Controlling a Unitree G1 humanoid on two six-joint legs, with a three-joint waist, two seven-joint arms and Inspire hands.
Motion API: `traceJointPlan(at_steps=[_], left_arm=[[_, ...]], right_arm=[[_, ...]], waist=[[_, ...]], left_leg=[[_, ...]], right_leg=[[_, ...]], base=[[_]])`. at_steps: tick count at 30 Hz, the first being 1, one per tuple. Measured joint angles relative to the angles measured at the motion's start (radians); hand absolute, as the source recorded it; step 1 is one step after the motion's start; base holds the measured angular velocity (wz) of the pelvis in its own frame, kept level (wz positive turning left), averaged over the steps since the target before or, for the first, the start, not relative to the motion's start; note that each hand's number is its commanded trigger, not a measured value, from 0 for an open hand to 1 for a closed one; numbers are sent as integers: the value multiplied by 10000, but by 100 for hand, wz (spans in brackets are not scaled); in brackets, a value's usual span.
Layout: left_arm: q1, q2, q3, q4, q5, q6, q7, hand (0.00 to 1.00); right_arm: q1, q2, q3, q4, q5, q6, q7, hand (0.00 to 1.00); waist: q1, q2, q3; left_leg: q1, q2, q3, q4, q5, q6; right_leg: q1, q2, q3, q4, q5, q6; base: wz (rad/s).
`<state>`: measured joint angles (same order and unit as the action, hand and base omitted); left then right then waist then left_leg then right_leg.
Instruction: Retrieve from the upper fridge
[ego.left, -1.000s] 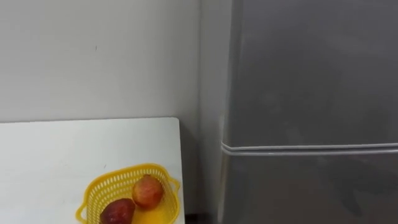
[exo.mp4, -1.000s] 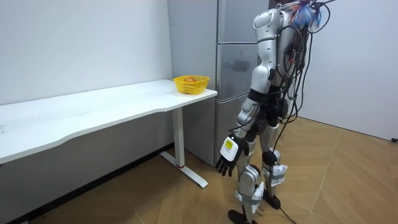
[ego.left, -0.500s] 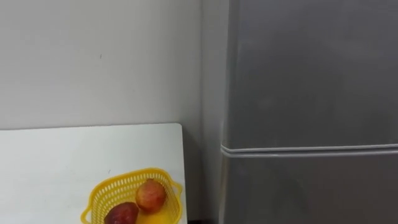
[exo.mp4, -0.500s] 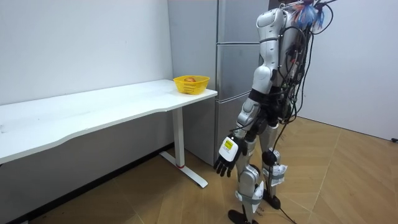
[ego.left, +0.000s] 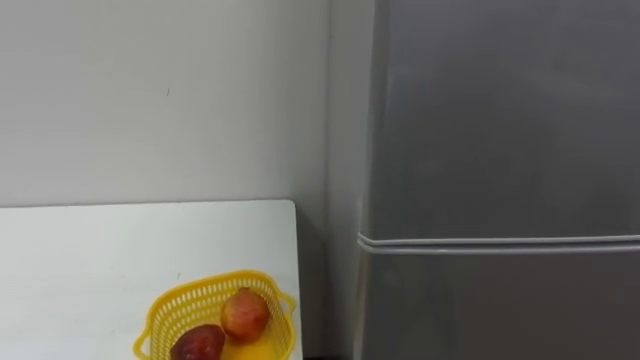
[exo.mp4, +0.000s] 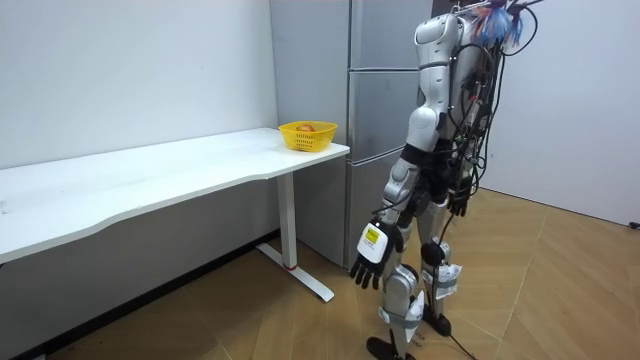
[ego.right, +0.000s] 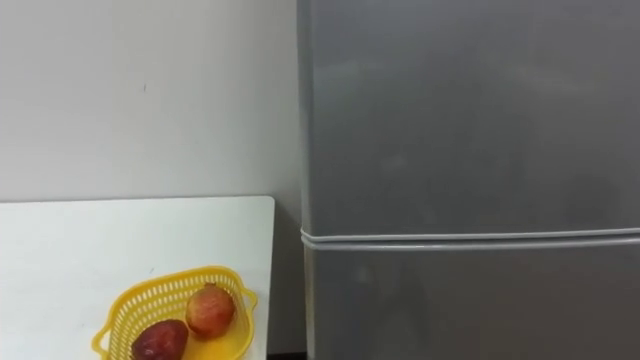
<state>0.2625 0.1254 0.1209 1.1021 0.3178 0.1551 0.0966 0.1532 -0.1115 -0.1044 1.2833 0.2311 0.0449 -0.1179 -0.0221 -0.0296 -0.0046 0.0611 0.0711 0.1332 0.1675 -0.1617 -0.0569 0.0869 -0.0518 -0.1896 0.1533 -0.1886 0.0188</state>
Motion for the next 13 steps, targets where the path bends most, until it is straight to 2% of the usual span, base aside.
traceJointPlan(at_steps=[7, 13], left_arm=[[-132, -18, -285, 178, -4, 0, 34, 0], [-140, -10, -478, 184, 4, 105, 0, 0]], right_arm=[[-206, -126, 630, 25, -429, 9, 125, 0], [-229, -142, 637, 24, -447, 10, 145, 0]], waist=[[47, 40, 7], [15, 64, 22]], left_leg=[[37, 55, 45, -18, -75, -38], [31, 45, 44, -14, -75, -38]], right_leg=[[-7, 71, 113, -7, 29, -33], [6, 61, 128, -27, 28, -32]], base=[[-4], [0]])
